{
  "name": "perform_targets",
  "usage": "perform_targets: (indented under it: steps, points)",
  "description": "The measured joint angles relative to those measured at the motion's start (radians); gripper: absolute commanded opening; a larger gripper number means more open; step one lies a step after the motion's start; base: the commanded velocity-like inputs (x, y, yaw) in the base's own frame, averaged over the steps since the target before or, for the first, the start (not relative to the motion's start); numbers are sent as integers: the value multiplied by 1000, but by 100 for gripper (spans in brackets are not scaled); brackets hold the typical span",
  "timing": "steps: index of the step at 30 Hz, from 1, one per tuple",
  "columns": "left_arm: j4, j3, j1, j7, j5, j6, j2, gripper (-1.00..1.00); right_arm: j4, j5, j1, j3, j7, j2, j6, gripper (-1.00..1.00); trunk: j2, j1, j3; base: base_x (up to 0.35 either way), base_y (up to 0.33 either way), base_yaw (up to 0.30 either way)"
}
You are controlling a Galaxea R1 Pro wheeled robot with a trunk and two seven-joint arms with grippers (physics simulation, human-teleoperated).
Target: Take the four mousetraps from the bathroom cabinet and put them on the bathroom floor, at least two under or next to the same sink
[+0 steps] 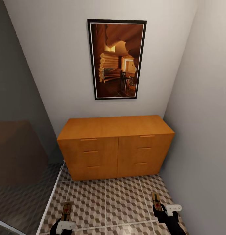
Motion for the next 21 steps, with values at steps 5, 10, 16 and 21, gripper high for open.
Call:
perform_targets:
  steps: [5,10,16,21]
  points:
    - [0,0,0,0,0,0,0,-100,0,0,0,0,0,0,2,-100,0,0,5,0,0,0]
    - [0,-1,0,-1,-1,0,0,-100,1,0,0,0,1,0,4,-100,0,0,5,0,0,0]
    - [1,-1,0,-1,-1,2,-13,-100,18,-4,0,-3,-38,2,12,-100,0,0,5,0,0,0]
    - [1,4,21,0,4,4,21,-100,107,-9,0,0,-64,40,13,-100,0,0,5,0,0,0]
